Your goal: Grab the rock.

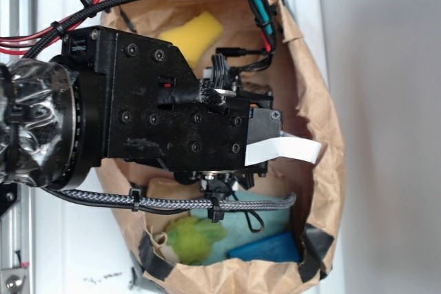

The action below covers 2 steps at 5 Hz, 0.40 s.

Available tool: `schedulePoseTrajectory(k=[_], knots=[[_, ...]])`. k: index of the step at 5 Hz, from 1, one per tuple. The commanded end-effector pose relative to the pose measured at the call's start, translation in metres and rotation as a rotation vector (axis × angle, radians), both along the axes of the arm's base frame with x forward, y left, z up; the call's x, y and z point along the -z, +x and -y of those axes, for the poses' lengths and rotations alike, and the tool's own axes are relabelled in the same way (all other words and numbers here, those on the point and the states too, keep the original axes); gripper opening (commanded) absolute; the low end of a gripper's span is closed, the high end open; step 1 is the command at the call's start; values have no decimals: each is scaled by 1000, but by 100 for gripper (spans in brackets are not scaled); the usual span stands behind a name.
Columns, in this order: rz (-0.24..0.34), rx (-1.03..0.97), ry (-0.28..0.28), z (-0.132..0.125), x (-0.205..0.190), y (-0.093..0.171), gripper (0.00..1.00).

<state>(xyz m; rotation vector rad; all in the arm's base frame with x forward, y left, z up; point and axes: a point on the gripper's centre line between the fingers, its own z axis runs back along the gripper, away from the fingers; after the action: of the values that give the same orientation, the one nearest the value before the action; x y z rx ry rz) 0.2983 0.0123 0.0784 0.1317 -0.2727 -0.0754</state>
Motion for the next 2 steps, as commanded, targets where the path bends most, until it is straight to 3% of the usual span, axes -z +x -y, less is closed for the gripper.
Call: schedulePoseTrajectory(k=[1,2], knots=[[42,-7,9,-1,-12,28,100],[41,-20,34,-2,-7,37,100]])
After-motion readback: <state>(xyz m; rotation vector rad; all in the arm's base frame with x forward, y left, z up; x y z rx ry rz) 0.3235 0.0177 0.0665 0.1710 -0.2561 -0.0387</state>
